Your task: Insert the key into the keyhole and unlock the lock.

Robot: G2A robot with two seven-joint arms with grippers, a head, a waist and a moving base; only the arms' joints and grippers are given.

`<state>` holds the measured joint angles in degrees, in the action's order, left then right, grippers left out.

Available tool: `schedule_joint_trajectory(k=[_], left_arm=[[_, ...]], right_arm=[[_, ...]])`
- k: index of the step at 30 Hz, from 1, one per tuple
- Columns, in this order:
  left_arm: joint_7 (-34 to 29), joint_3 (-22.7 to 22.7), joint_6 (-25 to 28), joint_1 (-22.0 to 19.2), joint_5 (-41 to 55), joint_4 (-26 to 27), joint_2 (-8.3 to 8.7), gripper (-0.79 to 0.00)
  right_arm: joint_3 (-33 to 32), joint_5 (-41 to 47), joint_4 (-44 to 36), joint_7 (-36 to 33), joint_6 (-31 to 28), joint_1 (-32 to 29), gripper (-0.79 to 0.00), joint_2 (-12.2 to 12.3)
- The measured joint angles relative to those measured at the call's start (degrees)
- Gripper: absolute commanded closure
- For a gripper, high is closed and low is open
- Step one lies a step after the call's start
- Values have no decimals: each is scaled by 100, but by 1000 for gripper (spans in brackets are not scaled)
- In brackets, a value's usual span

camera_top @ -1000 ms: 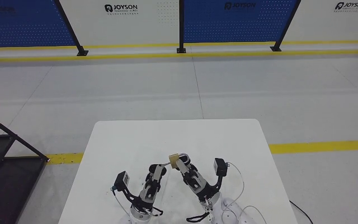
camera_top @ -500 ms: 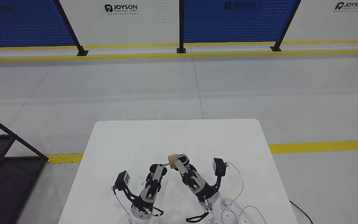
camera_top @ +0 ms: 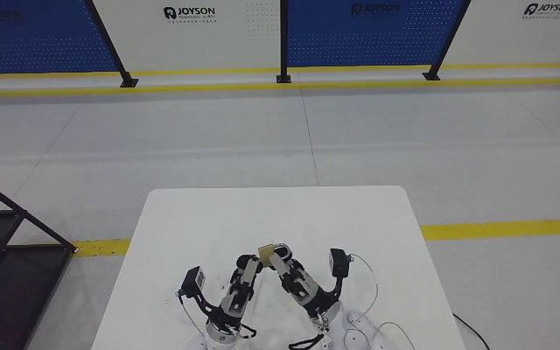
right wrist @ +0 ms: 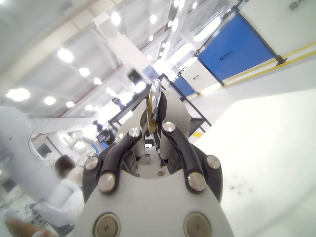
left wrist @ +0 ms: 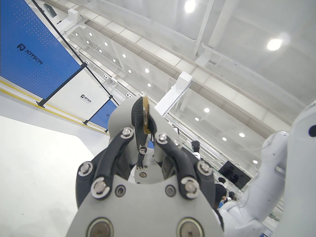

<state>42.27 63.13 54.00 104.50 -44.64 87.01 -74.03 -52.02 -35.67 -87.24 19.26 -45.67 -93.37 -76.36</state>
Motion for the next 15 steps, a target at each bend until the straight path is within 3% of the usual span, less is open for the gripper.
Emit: schedule_joint_trajectory(k=[4,9,15], left_arm=[[-6,22,5,-11,7,-30,-7,-483],[-14,85,65,-20,36,-84,-10,-342],[-60,209,226,-46,-48,-186,4,-277]], right_arm=[[-14,22,7,9,-15,1,0,-1],[-84,72,-2,20,-77,-16,0,10],[-189,205,-39,-100,-134,-44,0,38]])
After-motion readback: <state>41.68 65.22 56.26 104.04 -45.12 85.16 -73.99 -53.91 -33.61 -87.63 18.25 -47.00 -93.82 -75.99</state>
